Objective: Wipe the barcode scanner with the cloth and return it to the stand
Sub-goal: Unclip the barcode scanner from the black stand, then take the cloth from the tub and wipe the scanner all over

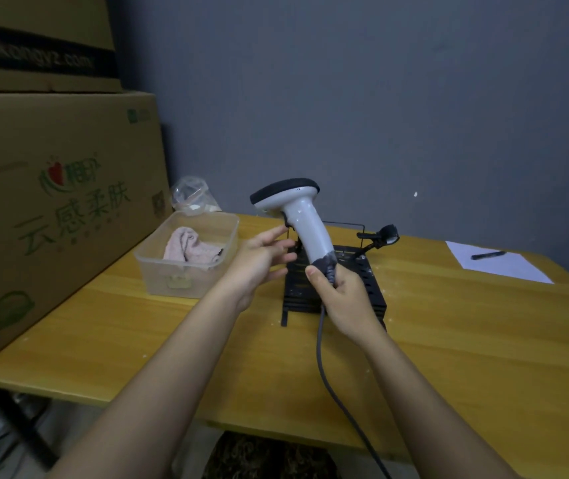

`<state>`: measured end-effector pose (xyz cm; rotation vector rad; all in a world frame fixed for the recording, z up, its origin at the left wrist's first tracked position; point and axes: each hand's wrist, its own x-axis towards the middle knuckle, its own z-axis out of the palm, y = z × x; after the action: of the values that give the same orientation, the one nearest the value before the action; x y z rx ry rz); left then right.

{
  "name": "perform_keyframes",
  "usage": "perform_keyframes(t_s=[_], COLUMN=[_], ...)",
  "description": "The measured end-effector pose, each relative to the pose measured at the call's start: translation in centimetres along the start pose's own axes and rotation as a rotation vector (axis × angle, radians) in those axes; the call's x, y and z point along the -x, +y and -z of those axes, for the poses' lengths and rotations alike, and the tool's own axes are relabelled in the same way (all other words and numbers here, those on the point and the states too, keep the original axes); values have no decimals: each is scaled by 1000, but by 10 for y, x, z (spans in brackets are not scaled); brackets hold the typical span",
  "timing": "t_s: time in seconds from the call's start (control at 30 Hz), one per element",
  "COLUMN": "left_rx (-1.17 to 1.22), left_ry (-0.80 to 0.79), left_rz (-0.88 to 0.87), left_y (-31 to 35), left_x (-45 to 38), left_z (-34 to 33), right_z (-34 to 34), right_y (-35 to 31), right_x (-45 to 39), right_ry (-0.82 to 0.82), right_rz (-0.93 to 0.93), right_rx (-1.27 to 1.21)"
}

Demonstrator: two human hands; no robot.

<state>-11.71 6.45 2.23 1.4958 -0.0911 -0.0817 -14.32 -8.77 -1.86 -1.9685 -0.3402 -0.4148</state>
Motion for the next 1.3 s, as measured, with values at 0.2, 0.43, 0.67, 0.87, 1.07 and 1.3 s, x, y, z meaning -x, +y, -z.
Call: perform_keyframes(t_s=[0.2, 0.43, 0.67, 0.87, 1.07, 1.3], left_rx=[-105, -479, -739, -1159, -1546, -1770], left_ry=[78, 275, 326, 222, 55, -118], left_rz=[-71, -128, -107, 34, 144, 157], left_y=[0, -10, -15, -25, -31, -36], left_x=[0, -18, -61, -118, -154, -173], left_z=[23, 88, 134, 157, 156, 156], right_z=[-9, -33, -60, -83, -99, -106], right_y=[-13, -20, -14, 5, 23, 33], right_x=[-13, -55, -105, -136, -148, -157], right_ry=[31, -26, -57, -112, -129, -116], right_rz=[-14, -3, -22, -43, -70, -87], right_rx=[26, 126, 175, 245, 277, 233])
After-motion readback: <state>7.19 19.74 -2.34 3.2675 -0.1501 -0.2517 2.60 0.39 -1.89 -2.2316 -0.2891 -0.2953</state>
